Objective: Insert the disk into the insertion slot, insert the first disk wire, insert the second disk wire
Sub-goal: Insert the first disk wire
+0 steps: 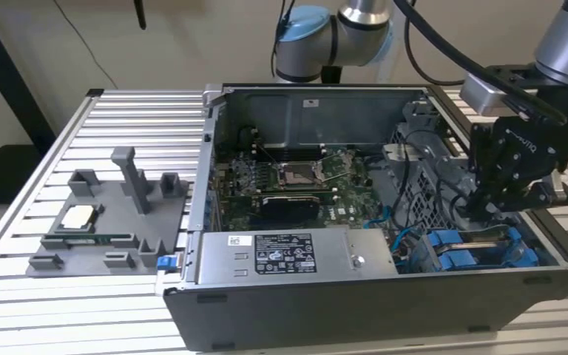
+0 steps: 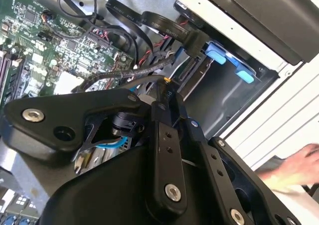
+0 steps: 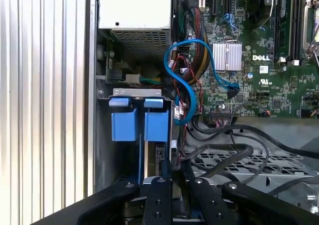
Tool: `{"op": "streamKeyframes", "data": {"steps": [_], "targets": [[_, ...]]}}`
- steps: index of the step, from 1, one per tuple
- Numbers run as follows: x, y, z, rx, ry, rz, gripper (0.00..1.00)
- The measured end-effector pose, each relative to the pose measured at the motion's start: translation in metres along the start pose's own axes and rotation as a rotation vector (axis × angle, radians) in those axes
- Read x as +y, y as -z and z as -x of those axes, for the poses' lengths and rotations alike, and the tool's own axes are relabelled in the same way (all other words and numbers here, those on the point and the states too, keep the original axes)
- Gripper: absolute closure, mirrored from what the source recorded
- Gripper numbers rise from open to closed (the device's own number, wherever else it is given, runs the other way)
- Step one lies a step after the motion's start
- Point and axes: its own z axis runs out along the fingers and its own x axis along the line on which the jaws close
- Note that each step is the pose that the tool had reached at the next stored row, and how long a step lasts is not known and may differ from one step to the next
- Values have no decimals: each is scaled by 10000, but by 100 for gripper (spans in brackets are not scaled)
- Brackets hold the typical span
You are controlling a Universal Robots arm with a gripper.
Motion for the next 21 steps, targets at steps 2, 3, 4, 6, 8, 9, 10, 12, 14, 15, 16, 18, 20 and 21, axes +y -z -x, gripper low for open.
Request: {"op": "streamKeyframes", "data": {"steps": [2,3,4,6,8,9,10,12,14,15,16,18,20,21], "targets": [[-2,-8,0,4,-2,0,81],[-10,-10,-2,5,0,1,81],[-20,-10,-6,6,0,7,81],[-50,-11,-25,4,1,45,81],[-77,-12,-43,4,3,74,81],[-87,-12,-53,4,3,82,81],[-95,-14,-63,3,3,87,81],[-104,-20,-77,2,3,90,81],[-115,-29,-80,1,3,90,81],[-121,-33,-80,3,3,90,81],[-124,-38,-80,3,3,90,81],[-131,-48,-80,4,3,89,81],[-143,-60,-79,3,3,90,81],[-150,-65,-79,4,3,89,81]]}}
